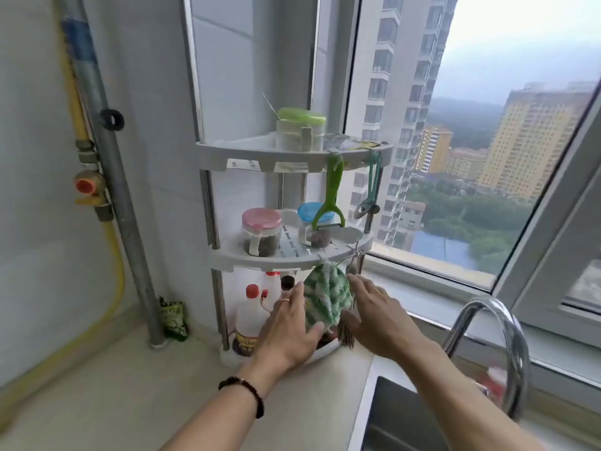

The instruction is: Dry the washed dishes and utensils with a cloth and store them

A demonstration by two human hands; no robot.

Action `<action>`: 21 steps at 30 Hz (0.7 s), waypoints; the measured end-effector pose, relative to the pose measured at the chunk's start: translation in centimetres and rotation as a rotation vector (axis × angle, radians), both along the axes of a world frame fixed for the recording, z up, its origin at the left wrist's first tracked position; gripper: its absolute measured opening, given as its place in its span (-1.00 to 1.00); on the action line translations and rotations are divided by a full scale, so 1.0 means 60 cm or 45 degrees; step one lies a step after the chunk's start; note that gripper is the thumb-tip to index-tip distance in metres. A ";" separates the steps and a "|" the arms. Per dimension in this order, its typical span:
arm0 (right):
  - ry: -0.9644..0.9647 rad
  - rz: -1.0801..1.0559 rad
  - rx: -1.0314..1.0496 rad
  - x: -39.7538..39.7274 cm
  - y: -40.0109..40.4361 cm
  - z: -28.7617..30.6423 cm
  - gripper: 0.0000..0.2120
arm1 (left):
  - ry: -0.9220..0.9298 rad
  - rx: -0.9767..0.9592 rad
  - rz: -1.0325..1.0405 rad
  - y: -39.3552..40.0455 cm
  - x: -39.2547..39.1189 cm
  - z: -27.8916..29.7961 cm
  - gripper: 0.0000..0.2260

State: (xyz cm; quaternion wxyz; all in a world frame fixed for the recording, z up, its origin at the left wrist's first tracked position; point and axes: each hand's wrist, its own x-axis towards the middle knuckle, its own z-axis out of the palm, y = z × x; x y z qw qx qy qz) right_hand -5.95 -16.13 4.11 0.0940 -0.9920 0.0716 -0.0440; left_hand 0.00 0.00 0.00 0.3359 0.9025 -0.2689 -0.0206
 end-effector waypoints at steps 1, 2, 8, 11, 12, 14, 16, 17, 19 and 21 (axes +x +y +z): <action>0.002 -0.011 0.055 0.020 0.000 -0.012 -0.31 | 0.014 -0.040 0.013 -0.010 0.019 -0.011 -0.30; -0.008 -0.035 0.127 0.033 -0.002 -0.017 -0.30 | 0.031 -0.077 0.017 -0.017 0.032 -0.015 -0.32; -0.062 -0.140 0.476 0.089 0.000 -0.028 -0.59 | 0.082 -0.224 -0.026 -0.051 0.074 -0.034 -0.40; -0.160 -0.127 0.473 0.092 -0.003 -0.016 -0.73 | 0.130 -0.216 -0.049 -0.052 0.077 -0.021 -0.56; -0.179 -0.120 0.468 0.090 -0.004 -0.010 -0.72 | 0.156 -0.226 -0.059 -0.050 0.078 -0.014 -0.60; -0.226 -0.097 0.494 0.077 -0.008 0.006 -0.81 | 0.196 -0.270 -0.085 -0.045 0.075 0.004 -0.68; -0.259 -0.074 0.560 0.066 -0.013 0.017 -0.91 | 0.221 -0.292 -0.097 -0.039 0.075 0.021 -0.75; -0.275 -0.072 0.589 0.062 -0.013 0.026 -0.88 | 0.234 -0.300 -0.091 -0.036 0.074 0.032 -0.77; -0.304 -0.091 0.618 0.059 -0.012 0.044 -0.86 | 0.293 -0.321 -0.073 -0.032 0.071 0.050 -0.77; -0.400 -0.148 0.635 0.060 -0.009 0.062 -0.86 | 0.326 -0.402 -0.048 -0.028 0.066 0.076 -0.76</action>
